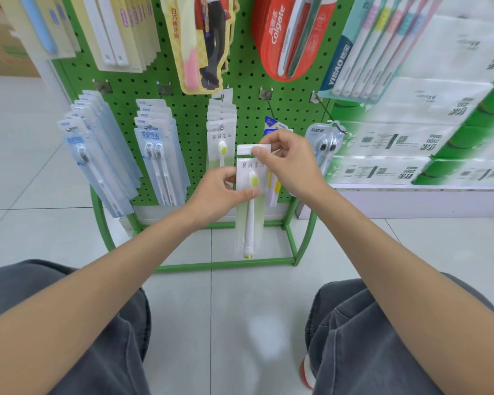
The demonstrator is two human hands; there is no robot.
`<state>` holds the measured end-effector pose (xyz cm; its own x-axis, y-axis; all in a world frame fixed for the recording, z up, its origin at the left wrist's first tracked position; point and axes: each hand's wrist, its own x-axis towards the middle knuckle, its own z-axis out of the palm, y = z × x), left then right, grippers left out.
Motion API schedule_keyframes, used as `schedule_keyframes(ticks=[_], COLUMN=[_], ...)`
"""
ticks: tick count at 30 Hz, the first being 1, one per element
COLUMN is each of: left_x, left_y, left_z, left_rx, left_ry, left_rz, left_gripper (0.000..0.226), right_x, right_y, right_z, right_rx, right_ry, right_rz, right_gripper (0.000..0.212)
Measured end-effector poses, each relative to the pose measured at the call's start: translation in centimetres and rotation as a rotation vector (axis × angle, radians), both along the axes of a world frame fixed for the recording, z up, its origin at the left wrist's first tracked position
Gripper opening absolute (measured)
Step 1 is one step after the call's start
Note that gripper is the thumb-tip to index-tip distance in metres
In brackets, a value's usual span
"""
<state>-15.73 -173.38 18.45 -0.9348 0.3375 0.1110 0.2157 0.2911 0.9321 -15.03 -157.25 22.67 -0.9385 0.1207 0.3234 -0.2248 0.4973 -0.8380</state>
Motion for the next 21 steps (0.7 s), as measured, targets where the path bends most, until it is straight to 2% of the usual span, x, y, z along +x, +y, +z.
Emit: schedule_keyframes(ticks=[9,14,21], left_x=[-0.1,0.0,-0.5], left_y=[-0.3,-0.2,0.2], left_z=[0.4,0.4,0.5], left_rx=[0.148,0.142,0.236], left_ry=[-0.009,-0.015,-0.089], left_rz=[0.051,0.083,0.185], left_gripper=[0.017,0.017,0.014], right_x=[-0.1,0.0,1.7], right_y=[1.1,0.9,1.6], right_z=[0.5,-0.7,-3.2], right_rx=[-0.054,-0.022,0.298], right_ry=[-0.134,-0.273,-0.434], right_rz=[0.043,0.097,0.248], right_gripper=[0.009,0.026,0.027])
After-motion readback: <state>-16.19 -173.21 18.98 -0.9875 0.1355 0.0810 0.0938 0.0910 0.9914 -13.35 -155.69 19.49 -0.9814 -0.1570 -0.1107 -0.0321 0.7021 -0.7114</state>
